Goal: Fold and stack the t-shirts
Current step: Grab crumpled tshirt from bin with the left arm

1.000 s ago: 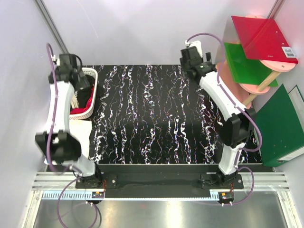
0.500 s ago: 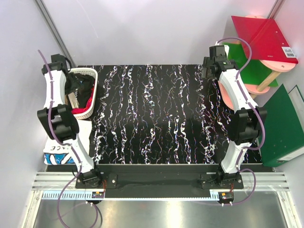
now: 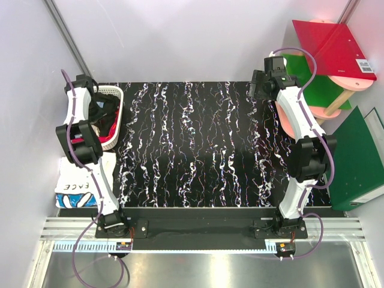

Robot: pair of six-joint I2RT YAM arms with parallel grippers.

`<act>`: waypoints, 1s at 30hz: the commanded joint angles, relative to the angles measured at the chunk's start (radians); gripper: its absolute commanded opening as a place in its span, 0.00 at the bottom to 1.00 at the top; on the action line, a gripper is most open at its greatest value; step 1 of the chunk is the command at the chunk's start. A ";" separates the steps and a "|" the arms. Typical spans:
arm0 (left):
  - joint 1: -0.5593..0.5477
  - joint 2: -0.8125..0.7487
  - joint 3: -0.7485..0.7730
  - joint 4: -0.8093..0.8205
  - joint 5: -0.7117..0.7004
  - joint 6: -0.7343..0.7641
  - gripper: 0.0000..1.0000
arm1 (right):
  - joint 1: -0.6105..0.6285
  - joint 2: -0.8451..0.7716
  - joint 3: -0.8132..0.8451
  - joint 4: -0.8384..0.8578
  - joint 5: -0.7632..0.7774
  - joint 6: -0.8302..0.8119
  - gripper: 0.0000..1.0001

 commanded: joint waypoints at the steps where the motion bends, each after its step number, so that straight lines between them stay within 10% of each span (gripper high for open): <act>1: -0.006 -0.025 0.063 -0.019 -0.033 -0.014 0.00 | -0.007 0.001 0.033 0.009 -0.049 0.019 1.00; 18: -0.014 -0.394 0.025 0.042 -0.010 -0.044 0.00 | -0.009 -0.029 -0.013 0.009 -0.110 0.057 0.98; 19: -0.012 -0.383 0.018 0.045 -0.002 -0.015 0.07 | -0.009 -0.029 -0.015 0.009 -0.117 0.060 0.98; 22: -0.014 -0.317 0.005 0.059 -0.011 0.010 0.94 | -0.009 -0.029 -0.016 0.009 -0.130 0.063 0.98; 30: -0.012 -0.196 0.003 0.174 -0.021 0.051 0.99 | -0.008 -0.053 -0.047 0.009 -0.117 0.045 0.99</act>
